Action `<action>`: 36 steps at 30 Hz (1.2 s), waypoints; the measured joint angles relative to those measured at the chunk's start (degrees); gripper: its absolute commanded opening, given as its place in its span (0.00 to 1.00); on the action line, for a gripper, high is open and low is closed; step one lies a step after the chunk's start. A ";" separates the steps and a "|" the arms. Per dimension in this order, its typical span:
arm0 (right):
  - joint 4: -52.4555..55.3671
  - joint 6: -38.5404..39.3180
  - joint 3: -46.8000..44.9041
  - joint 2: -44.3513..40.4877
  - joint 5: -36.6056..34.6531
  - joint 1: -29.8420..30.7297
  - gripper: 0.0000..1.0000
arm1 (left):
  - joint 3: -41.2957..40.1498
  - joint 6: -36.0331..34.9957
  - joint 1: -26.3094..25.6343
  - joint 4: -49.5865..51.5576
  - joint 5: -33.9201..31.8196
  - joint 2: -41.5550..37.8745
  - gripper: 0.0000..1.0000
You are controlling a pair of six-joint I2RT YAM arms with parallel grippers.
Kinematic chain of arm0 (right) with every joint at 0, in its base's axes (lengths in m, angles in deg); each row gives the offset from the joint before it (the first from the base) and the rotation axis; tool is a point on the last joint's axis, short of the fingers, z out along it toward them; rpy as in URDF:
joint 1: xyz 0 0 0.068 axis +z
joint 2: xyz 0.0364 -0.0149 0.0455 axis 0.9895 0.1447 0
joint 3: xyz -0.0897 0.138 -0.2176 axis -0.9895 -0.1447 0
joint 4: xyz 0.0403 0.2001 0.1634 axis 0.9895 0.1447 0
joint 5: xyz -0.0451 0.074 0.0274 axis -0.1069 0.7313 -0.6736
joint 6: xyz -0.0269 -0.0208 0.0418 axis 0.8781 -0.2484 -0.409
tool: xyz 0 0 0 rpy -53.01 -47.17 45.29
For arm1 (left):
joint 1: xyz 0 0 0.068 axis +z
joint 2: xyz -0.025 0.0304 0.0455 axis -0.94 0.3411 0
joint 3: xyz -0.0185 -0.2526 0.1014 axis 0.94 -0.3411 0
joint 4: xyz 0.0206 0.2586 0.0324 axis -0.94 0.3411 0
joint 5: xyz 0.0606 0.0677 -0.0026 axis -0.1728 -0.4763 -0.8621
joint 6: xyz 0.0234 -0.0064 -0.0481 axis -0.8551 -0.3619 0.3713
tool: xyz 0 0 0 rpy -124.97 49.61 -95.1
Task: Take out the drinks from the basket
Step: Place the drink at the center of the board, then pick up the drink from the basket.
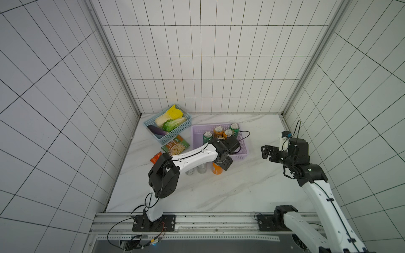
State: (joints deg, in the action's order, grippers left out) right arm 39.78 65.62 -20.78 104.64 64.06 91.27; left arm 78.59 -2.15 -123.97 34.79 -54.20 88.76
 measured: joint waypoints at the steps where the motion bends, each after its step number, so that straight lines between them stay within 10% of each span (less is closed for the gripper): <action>1: 0.04 0.00 0.00 0.11 0.07 0.00 0.99 | 0.00 -0.04 0.17 -0.04 0.31 -0.70 0.85; 20: 1.11 0.13 4.46 6.45 3.65 1.95 0.99 | 0.17 -1.99 10.91 -2.27 10.38 -16.92 0.98; 36: 3.45 4.96 14.29 22.51 -2.25 15.32 0.99 | -19.89 5.64 42.18 -18.91 29.49 -40.30 0.98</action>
State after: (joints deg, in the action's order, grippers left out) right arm 43.24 70.59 -6.49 127.15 61.81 106.59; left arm 58.70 3.49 -81.78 15.89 -24.72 48.45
